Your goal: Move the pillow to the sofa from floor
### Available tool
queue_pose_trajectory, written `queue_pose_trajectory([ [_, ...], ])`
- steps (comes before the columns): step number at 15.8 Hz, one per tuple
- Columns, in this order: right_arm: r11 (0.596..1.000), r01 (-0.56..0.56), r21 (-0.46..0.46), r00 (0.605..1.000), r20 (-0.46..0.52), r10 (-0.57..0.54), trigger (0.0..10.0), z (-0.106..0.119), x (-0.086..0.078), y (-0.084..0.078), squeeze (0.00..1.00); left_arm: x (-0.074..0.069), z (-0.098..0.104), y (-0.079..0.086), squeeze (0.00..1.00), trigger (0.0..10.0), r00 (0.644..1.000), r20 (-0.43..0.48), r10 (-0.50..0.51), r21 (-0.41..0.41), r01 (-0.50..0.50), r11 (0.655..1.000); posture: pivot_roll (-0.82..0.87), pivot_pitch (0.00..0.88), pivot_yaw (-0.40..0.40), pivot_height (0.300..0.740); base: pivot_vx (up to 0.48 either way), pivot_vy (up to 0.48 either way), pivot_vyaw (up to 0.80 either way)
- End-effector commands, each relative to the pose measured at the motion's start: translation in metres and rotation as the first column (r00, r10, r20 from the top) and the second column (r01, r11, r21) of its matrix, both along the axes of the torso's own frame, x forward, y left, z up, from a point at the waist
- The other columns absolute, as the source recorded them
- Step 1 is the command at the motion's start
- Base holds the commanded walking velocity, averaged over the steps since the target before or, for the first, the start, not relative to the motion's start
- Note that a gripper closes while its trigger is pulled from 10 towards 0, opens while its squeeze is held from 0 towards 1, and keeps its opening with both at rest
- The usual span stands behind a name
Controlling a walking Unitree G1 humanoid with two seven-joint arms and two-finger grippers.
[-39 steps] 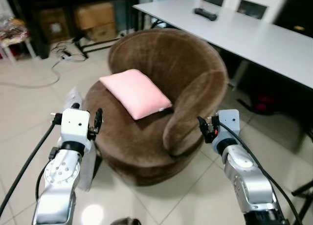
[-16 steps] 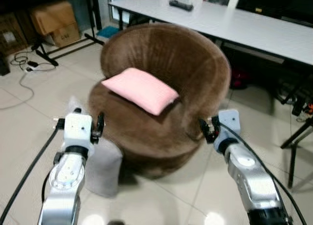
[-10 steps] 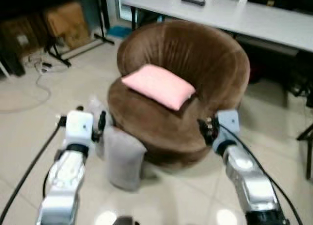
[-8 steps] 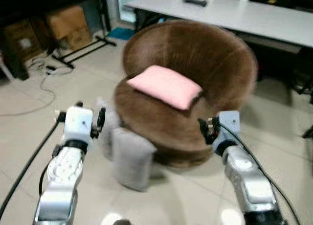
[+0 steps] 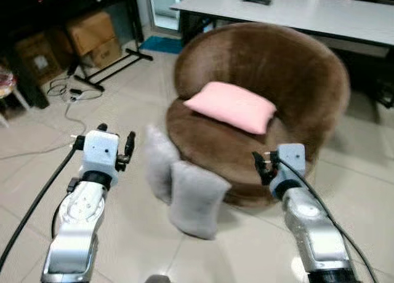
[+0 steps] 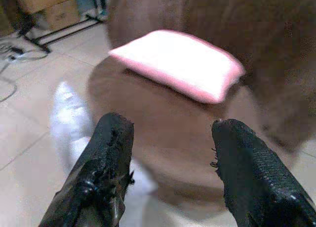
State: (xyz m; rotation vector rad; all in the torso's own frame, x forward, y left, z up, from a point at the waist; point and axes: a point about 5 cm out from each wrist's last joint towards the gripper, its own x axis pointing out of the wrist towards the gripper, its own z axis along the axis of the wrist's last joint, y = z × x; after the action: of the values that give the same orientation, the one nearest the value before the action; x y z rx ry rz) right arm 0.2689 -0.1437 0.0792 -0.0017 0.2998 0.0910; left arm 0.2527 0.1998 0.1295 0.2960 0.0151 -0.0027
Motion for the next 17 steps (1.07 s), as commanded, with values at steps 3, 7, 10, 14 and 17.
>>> queue_pose_trajectory([
  [3,0.999,0.04,0.031,0.999,0.012,-0.04,10.0,0.0044,0.0031,0.0,0.0,0.0014,0.0004,-0.0059,0.0,10.0,1.0,0.011,-0.005,-0.049,0.005,0.999,0.12,0.0,-0.004,0.74,0.0,0.16,0.0],
  [7,0.997,0.065,0.037,0.998,0.011,-0.065,10.0,0.0037,0.0038,-0.0027,0.0,0.0019,-0.0017,-0.0058,0.0,10.0,1.0,0.006,0.006,-0.043,-0.005,0.999,0.12,0.0,-0.019,0.74,0.0,0.0,0.0],
  [10,0.997,0.062,0.034,0.998,0.018,-0.063,10.0,0.0049,0.0063,-0.0034,0.0,0.0024,-0.0012,-0.0062,0.0,10.0,1.0,0.019,0.003,-0.051,-0.002,0.999,0.12,0.0,-0.028,0.74,0.0,0.0,0.0],
  [14,0.998,0.052,0.033,0.998,0.031,-0.053,10.0,0.0071,0.0093,-0.0034,0.0,0.0037,-0.0017,-0.0096,0.0,10.0,1.0,0.024,-0.016,-0.053,0.017,0.998,0.12,0.0,-0.037,0.74,0.278,0.0,0.0],
  [17,0.998,0.046,0.031,0.998,0.031,-0.047,10.0,0.0068,0.0093,-0.0032,0.0,0.0025,-0.0027,-0.0101,0.0,10.0,1.0,0.021,-0.02,-0.055,0.021,0.998,0.12,0.0,-0.043,0.74,0.301,0.0,0.0],
])
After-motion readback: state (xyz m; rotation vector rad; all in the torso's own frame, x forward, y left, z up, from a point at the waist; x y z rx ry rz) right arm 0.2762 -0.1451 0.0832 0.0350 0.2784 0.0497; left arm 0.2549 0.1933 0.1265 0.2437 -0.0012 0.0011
